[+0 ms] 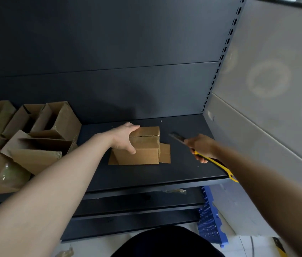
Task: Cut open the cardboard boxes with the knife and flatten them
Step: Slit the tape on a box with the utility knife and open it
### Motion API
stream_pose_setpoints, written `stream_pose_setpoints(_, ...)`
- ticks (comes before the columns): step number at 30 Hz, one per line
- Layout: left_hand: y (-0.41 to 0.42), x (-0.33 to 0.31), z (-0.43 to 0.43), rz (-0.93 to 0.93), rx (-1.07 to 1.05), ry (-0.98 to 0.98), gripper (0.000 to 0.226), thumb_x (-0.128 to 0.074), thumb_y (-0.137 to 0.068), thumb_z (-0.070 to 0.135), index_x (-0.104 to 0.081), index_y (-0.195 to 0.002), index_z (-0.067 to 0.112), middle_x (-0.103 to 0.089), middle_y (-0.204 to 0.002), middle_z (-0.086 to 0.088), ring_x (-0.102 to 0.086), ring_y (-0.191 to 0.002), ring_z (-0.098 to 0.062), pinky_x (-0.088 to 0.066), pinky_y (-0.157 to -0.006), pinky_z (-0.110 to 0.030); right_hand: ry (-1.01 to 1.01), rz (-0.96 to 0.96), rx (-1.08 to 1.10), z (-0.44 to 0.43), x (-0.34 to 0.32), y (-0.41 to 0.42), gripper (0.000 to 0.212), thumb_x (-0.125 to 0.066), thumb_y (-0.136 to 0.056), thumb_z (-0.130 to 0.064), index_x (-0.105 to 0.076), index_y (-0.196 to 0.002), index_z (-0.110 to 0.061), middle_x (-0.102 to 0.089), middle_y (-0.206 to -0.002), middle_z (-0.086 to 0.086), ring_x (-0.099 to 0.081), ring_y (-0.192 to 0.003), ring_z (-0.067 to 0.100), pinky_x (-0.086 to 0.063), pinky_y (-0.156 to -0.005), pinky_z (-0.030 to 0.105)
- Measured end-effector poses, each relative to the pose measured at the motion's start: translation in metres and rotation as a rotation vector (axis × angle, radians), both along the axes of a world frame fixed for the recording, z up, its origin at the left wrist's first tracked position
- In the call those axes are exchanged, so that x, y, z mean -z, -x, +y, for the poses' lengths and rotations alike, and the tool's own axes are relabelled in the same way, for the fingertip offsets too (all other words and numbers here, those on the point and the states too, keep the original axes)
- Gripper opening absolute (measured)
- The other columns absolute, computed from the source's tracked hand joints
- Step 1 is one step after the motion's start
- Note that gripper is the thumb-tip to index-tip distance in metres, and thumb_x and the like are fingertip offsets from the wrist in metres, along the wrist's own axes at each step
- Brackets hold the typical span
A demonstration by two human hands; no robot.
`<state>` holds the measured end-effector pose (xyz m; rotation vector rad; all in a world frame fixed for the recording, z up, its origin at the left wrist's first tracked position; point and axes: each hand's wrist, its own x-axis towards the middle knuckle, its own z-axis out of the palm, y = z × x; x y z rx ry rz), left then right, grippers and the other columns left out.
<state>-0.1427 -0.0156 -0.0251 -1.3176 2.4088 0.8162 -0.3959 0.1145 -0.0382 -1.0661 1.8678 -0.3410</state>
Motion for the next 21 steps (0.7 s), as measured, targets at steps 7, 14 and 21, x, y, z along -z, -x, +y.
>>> stream_pose_setpoints(7,0.004,0.004,0.011,0.057,0.122,0.103,0.082,-0.069,-0.08,0.008,-0.028,-0.147,0.032,-0.013,-0.158,0.008,-0.007,-0.146,-0.02,-0.008,-0.119,-0.046,0.198,-0.089,0.023,-0.035,-0.011,-0.033,0.034,-0.057,-0.093,-0.042,-0.053,-0.106,-0.01,-0.052,-0.079,0.008,-0.053,-0.055,0.015,-0.051,-0.055,0.027)
stream_pose_setpoints(14,0.004,0.01,0.029,0.161,0.124,0.255,0.057,-0.064,-0.087,0.01,-0.045,-0.14,0.021,-0.037,-0.132,0.006,-0.033,-0.125,-0.012,-0.034,-0.106,-0.031,0.196,-0.163,0.076,-0.056,0.003,-0.06,0.03,-0.061,-0.093,-0.015,-0.051,-0.121,-0.01,-0.056,-0.076,0.007,-0.053,-0.053,0.014,-0.049,-0.049,0.024)
stream_pose_setpoints(21,0.011,0.017,0.038,0.127,0.11,0.401,0.054,-0.066,-0.088,0.029,-0.047,-0.135,0.011,-0.044,-0.134,-0.003,-0.035,-0.128,-0.017,-0.034,-0.109,-0.034,0.174,-0.184,0.161,-0.064,0.003,-0.059,0.028,-0.06,-0.093,-0.006,-0.054,-0.119,0.0,-0.054,-0.07,0.008,-0.051,-0.052,0.016,-0.048,-0.047,0.024)
